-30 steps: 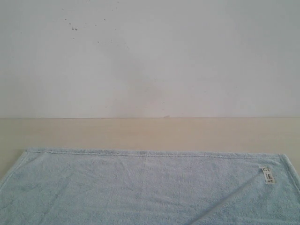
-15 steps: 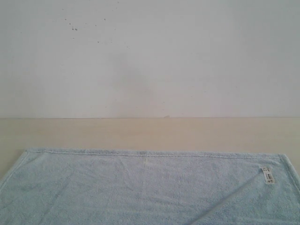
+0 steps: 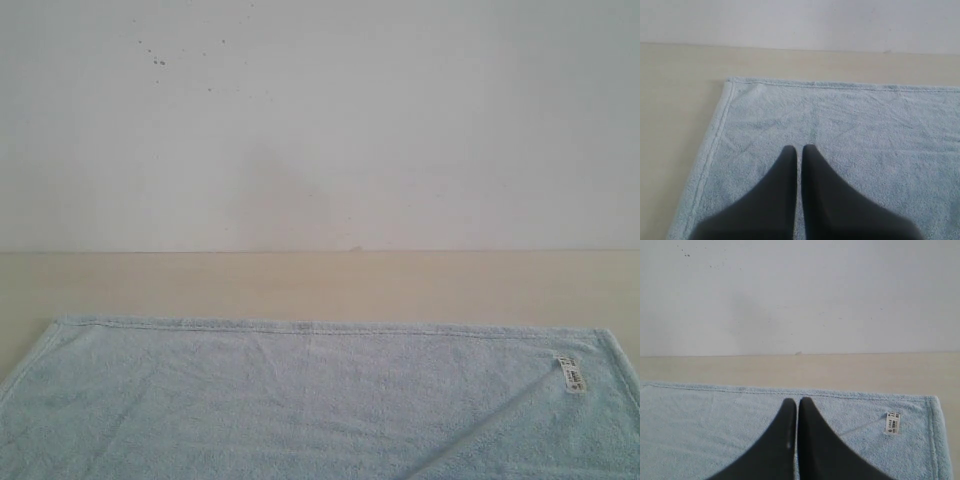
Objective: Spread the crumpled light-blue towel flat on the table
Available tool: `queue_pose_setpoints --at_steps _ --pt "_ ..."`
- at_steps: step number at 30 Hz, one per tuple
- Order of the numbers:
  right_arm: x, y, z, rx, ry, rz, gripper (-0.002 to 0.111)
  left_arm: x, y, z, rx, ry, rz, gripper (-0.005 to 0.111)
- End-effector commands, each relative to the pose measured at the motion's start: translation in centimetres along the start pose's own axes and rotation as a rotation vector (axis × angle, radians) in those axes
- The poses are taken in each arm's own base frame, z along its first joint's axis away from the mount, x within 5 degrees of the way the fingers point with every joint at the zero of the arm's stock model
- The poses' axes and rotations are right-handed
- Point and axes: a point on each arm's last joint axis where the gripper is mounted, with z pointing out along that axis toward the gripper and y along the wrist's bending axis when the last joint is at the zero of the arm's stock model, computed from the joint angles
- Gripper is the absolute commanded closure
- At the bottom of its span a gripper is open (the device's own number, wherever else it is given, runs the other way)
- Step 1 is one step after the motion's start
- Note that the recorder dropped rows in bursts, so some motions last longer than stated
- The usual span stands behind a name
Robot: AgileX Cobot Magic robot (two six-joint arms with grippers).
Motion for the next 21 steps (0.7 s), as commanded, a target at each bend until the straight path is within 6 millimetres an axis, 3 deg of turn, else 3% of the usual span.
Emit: queue_pose_setpoints --at_steps 1,8,13,21 --pt "-0.1 0.0 0.0 0.002 -0.007 -0.005 0.107 -0.6 0.1 0.0 -0.004 -0.077 0.022 0.103" --pt "-0.1 0.0 0.0 0.002 -0.007 -0.005 0.107 -2.3 0.2 -0.3 -0.033 -0.272 0.072 0.103" --pt "-0.1 0.0 0.0 0.002 -0.007 -0.005 0.107 -2.4 0.2 -0.3 -0.022 -0.285 -0.005 0.103" --pt "-0.1 0.0 0.0 0.002 -0.007 -0.005 0.107 -2.4 0.3 -0.3 -0.026 -0.280 0.010 0.103"
